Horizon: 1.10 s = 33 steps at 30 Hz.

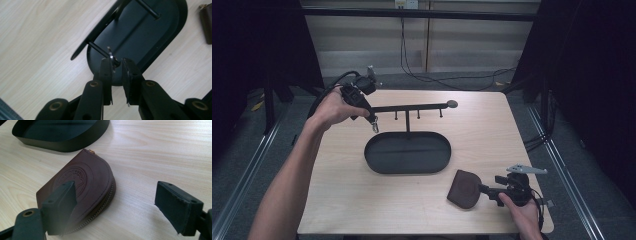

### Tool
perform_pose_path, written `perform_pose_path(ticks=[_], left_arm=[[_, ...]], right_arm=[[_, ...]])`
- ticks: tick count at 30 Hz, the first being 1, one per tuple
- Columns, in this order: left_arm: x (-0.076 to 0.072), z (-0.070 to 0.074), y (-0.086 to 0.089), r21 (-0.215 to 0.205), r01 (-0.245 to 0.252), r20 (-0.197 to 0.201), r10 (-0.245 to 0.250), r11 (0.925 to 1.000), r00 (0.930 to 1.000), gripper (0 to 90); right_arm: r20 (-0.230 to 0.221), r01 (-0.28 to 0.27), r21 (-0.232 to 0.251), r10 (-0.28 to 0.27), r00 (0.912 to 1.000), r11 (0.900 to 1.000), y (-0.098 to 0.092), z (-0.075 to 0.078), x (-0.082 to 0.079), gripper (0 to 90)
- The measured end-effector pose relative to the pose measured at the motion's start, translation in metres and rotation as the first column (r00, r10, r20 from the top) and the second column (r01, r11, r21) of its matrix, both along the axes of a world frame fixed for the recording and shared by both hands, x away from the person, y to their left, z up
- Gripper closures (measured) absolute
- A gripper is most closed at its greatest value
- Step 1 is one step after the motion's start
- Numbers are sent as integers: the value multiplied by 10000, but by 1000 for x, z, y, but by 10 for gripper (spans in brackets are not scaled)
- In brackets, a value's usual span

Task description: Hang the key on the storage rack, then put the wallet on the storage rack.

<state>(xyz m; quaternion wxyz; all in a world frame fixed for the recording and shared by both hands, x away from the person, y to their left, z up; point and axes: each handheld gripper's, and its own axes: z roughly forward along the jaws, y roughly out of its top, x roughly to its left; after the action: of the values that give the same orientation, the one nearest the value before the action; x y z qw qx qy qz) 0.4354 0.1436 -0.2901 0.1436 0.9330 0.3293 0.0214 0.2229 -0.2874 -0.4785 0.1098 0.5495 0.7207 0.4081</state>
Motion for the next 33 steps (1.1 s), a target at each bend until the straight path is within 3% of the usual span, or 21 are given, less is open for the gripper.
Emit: perform_pose_path(ticks=[6, 10, 12, 15, 20, 24, 29, 31, 33], left_arm=[[-6, -1, 8, -411, -212, 11, 212, 9989, 9998, 640], [-11, -4, 9, -412, -191, 55, 194, 9990, 9998, 565], [-18, -6, 10, -643, -115, 154, 125, 9979, 9998, 548], [-22, -7, 11, -586, -119, 261, 134, 9982, 9996, 503], [-30, -8, 19, -1058, -478, 519, 536, 9932, 9972, 463], [-36, -16, 24, -1163, -601, 710, 686, 9914, 9951, 436], [-44, -22, 34, -1697, -752, 1019, 934, 9826, 9904, 398], [-49, -28, 41, -2036, -1022, 1406, 1323, 9737, 9812, 400], [-51, -30, 43, -2148, -1026, 1441, 1354, 9713, 9803, 396]], right_arm=[[2, 45, 41, -45, 10000, 10000, -1, 0, -1, 170], [-9, 20, 31, -20, 10000, 10000, -1, 0, 0, 170], [31, -13, -27, 13, 10000, 10000, 0, 0, 0, 170], [41, -12, -19, 12, 10000, 10000, 0, 0, 0, 170], [39, -12, -21, 12, 10000, 10000, 0, 0, 0, 170], [43, -10, -37, 10, 10000, 10000, 0, 0, 0, 170], [7, 0, -42, 0, 10000, 10000, 0, 0, 0, 170], [14, 26, -43, -26, 10000, 10000, 0, 0, 0, 170], [7, 25, -65, -25, 10000, 10000, 1, 0, 1, 170]])
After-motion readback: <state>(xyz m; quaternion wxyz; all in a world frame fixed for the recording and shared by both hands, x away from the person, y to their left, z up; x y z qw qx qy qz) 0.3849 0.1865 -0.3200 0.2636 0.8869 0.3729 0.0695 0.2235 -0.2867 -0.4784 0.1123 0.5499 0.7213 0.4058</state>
